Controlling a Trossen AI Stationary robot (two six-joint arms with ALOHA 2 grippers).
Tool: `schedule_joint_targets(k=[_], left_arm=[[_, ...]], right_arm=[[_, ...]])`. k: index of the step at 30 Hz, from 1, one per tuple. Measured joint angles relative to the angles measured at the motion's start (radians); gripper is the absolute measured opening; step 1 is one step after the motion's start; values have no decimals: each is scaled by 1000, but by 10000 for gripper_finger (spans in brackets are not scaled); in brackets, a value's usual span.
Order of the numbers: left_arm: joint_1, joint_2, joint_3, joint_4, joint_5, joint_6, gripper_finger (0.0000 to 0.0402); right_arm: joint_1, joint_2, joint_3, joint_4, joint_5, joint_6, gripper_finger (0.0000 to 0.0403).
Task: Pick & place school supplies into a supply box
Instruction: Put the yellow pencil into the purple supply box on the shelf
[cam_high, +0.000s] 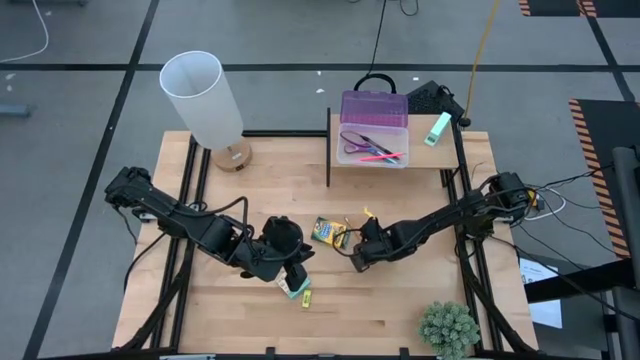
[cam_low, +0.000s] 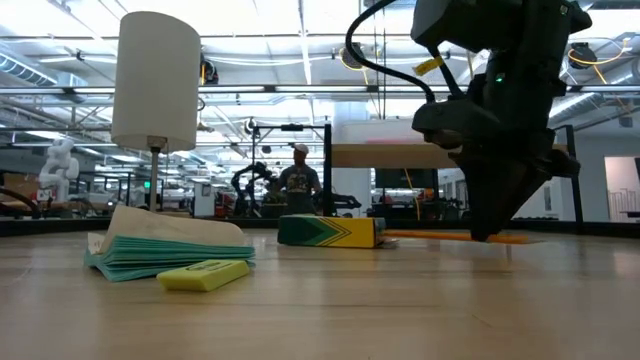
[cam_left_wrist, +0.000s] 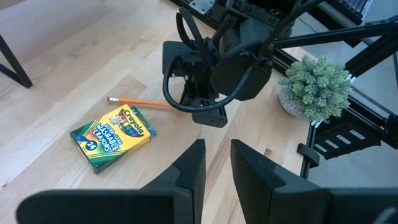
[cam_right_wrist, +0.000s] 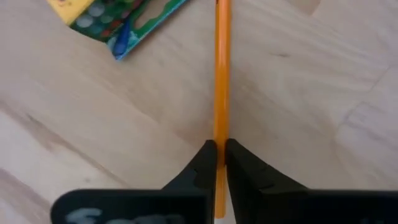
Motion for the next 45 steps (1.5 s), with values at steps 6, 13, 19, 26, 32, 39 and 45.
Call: schedule_joint_targets(k=[6, 13, 19, 26, 32, 39, 45], left_arm=[[0, 0, 0, 0, 0, 0, 76], [0, 0, 0, 1, 0, 0, 76], [0, 0, 0, 1, 0, 0, 76], [0, 0, 0, 1, 0, 0, 76], [0, 0, 0, 1, -5, 12, 76], [0, 0, 0, 1, -9, 12, 76], [0, 0, 0, 1, -9, 12, 76]], right_arm=[[0, -37, 0, -42, 25, -21, 15], [0, -91, 1, -72, 26, -66, 15], [0, -160, 2, -83, 25, -93, 15], [0, -267, 3, -92, 25, -103, 15], [0, -350, 3, -124, 25, -122, 15], [-1, -445, 3, -160, 25, -125, 15], [-1, -513, 4, -169, 24, -102, 15]])
